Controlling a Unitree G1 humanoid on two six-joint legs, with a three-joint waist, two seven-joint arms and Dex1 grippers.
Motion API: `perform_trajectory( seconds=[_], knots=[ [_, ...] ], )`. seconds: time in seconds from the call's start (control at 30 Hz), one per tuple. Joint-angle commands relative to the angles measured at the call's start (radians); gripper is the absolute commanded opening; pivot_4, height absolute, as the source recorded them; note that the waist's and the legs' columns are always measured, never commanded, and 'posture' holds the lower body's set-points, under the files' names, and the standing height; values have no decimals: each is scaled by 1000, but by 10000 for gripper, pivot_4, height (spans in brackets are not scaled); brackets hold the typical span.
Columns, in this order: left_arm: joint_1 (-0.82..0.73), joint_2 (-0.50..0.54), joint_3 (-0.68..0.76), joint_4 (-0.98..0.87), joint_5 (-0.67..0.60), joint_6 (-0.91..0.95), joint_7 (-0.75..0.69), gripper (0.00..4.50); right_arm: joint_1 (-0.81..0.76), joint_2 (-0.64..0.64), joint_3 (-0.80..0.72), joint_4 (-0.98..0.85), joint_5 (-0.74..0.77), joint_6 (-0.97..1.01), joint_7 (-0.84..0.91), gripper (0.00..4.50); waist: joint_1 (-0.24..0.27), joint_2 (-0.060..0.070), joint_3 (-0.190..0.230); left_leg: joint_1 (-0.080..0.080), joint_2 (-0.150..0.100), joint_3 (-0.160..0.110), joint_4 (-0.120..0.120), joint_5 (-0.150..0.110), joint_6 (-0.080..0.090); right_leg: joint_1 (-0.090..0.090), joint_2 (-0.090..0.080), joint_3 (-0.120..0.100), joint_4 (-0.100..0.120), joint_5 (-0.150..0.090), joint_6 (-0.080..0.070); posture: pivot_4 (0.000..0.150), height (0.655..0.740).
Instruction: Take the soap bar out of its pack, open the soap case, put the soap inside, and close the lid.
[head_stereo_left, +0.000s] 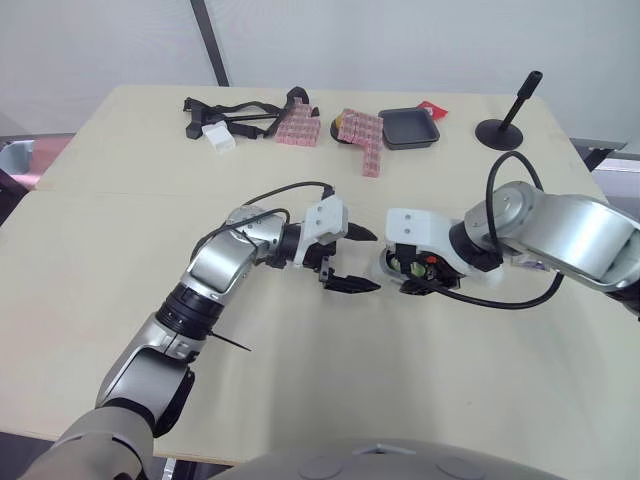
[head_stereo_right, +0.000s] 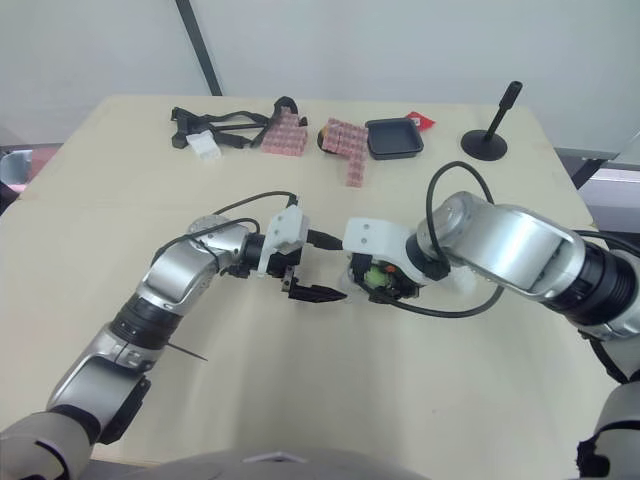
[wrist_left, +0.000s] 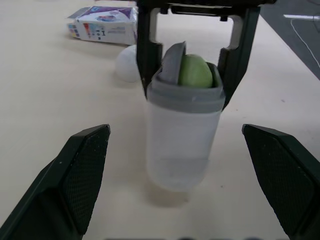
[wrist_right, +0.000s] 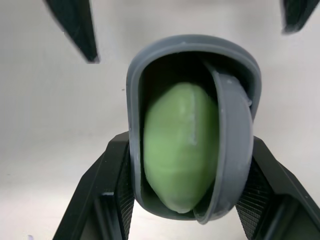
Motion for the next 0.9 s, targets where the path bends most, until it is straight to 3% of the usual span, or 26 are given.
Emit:
perform_trajectory(
  seconds=[0.03, 0.9],
  knots=[
    [7, -14, -11, -26, 11, -10, 21, 45000, -52, 19, 13, 15, -65, -25, 51, 20814, 0, 0, 0, 0, 0, 0, 0, 0, 0, 0, 0, 0, 0, 0, 0, 1500, 7400],
    [5, -53, -23, 8, 32, -42, 58, 45000, -63, 79, 33, 24, -227, -53, 167, 20814, 7, 0, 0, 0, 0, 0, 1, 0, 0, 0, 1, 2, 2, 0, 0, 1500, 7400]
  ],
)
